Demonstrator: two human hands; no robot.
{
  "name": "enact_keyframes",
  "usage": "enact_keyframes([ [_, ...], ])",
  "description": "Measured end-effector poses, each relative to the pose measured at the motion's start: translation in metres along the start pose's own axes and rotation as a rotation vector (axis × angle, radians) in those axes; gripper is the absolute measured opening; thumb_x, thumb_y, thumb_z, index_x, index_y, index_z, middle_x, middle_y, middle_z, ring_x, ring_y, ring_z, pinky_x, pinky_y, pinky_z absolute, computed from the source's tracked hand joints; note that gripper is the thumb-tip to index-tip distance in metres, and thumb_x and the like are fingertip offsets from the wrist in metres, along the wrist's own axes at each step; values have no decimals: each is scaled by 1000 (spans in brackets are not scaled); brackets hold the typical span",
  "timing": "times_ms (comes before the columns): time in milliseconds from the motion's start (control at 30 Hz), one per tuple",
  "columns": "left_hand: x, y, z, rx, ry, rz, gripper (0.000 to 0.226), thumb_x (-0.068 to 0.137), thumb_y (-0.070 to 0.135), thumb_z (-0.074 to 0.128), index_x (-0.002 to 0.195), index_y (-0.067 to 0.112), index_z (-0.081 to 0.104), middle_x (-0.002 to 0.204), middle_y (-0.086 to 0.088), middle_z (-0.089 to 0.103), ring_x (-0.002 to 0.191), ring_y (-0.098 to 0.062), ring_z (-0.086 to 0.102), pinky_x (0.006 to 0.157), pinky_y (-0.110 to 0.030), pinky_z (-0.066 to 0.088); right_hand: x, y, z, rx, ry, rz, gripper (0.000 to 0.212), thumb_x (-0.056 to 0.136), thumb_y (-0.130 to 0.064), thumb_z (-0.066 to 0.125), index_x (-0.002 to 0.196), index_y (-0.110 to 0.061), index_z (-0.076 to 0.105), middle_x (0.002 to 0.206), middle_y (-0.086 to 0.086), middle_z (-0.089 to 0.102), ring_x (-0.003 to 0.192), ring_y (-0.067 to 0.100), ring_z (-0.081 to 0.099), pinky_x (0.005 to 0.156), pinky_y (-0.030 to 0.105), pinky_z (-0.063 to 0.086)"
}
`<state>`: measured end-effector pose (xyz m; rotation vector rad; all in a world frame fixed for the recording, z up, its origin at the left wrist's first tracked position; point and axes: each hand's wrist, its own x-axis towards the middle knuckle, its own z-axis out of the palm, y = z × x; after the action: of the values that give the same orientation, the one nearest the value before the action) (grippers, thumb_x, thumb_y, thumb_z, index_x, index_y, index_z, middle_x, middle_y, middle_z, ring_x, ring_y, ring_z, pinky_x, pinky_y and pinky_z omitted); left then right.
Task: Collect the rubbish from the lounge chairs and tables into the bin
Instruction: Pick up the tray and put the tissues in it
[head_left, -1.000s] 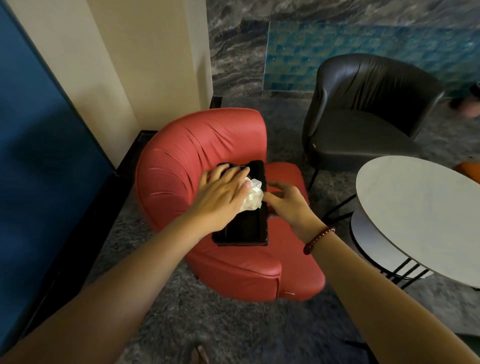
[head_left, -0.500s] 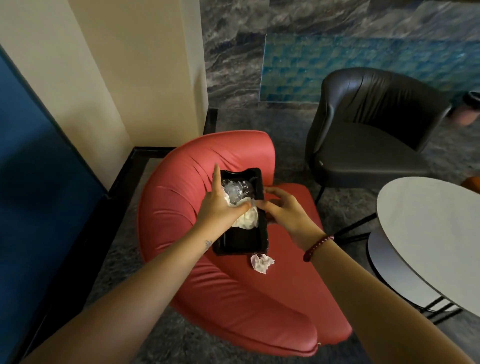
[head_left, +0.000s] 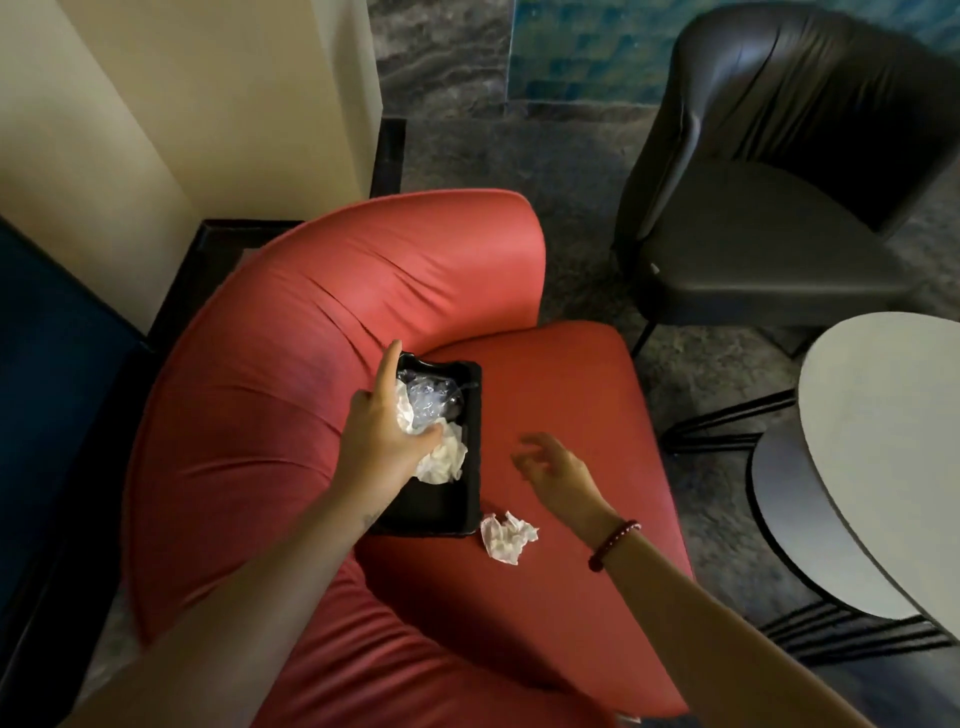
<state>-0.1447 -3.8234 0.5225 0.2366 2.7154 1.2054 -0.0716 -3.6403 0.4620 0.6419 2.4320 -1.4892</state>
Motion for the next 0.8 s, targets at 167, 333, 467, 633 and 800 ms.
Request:
enact_keyframes([
  [167, 34, -49, 66, 33, -6, -45, 92, 73, 12, 74, 146, 21, 18, 146, -5, 38, 130, -21, 41, 104, -26, 32, 54, 75, 32, -191, -111, 18, 42, 87, -37, 57, 125, -22, 47, 118, 4, 60, 102, 18, 58, 86, 35, 50],
  [333, 41, -96, 121, 86, -86, -153, 93, 73, 16, 73, 146, 26, 16, 138, -13, 45, 121, -29, 46, 102, -34, 36, 67, 143, 70, -502, -223, -112, 50, 84, -34, 59, 130, -26, 44, 132, 0, 48, 118, 24, 47, 95, 34, 39],
  [467, 33, -115, 145, 106, -115, -228, 93, 72, 17, 73, 145, 28, 16, 135, -14, 46, 120, -28, 45, 98, -29, 33, 62, 178, 91, -674, -355, -156, 67, 78, -27, 67, 136, -32, 34, 147, -2, 25, 126, 24, 33, 98, 42, 39],
  [633, 31, -124, 154, 130, -119, -239, 94, 71, 16, 74, 145, 29, 17, 138, -10, 44, 122, -27, 43, 98, -27, 32, 65, 193, 107, -630, -266, -204, 55, 82, 0, 52, 132, -20, 38, 135, 2, 39, 116, 24, 40, 92, 36, 42],
  [800, 32, -114, 151, 144, -139, -238, 95, 71, 16, 75, 145, 27, 17, 137, -12, 45, 122, -28, 44, 100, -29, 32, 74, 173, 87, -431, -119, -184, 32, 85, -11, 56, 117, -7, 54, 116, 11, 52, 104, 29, 51, 79, 38, 47],
])
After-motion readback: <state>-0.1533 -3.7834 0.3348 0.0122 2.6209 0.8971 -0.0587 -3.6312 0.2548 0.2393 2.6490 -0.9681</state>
